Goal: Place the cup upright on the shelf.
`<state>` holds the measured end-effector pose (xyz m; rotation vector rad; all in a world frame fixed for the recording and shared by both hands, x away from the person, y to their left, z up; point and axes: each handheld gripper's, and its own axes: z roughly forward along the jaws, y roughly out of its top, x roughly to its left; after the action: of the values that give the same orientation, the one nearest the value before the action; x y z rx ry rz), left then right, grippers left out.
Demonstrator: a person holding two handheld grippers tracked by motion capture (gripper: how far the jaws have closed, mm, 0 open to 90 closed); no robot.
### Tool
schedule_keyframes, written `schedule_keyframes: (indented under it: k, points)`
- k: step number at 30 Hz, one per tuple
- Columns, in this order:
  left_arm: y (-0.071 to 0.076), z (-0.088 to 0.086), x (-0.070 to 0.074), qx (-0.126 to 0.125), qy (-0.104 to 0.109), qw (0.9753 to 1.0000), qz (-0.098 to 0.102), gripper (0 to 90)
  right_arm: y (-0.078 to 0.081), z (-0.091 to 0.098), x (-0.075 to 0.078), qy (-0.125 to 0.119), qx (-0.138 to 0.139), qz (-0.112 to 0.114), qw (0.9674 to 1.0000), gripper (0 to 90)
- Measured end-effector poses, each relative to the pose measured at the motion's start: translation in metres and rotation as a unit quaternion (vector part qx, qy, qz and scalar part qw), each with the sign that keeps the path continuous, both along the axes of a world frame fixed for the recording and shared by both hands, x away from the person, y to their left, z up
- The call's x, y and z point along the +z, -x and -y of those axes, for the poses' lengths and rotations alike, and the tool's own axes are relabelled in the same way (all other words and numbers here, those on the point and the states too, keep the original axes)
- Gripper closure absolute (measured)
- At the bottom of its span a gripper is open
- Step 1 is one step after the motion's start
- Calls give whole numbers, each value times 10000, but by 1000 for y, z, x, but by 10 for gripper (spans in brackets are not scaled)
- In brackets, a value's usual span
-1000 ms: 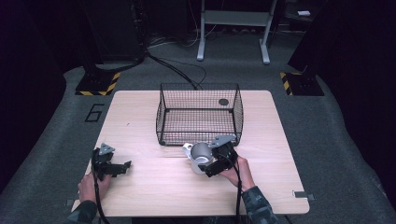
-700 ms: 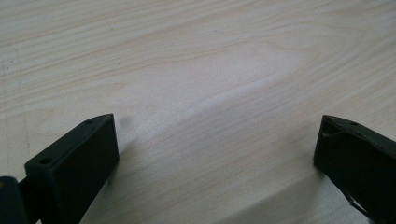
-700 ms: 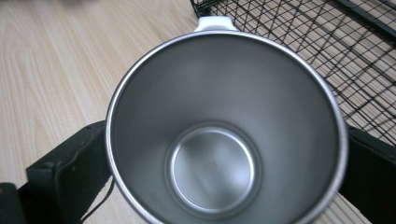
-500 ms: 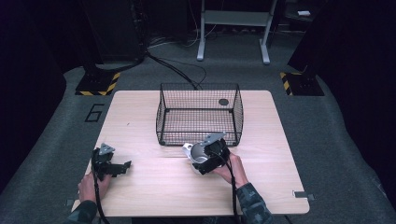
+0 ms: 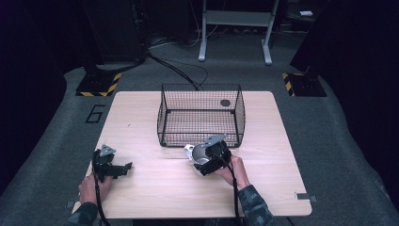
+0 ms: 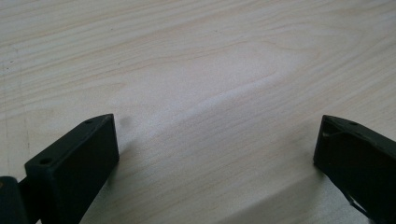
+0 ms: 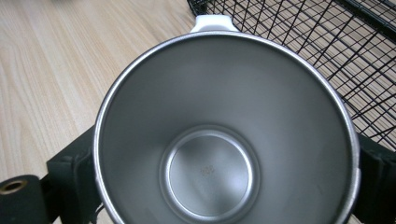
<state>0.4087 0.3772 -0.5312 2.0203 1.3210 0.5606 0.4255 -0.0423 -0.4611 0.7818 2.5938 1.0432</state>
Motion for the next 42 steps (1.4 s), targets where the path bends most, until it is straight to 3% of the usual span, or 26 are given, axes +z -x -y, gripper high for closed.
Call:
schedule_keyframes:
  k: [17,28,42]
  points:
    - [0,0,0,1,1,10000,1,0,4,0,4,-22,-7,4,10000,66]
    - [0,0,0,3,2,10000,2,0,6,5,18,-153,-12,65,9999,66]
    - [0,0,0,2,3,10000,2,0,6,10,33,-152,19,141,9998,66]
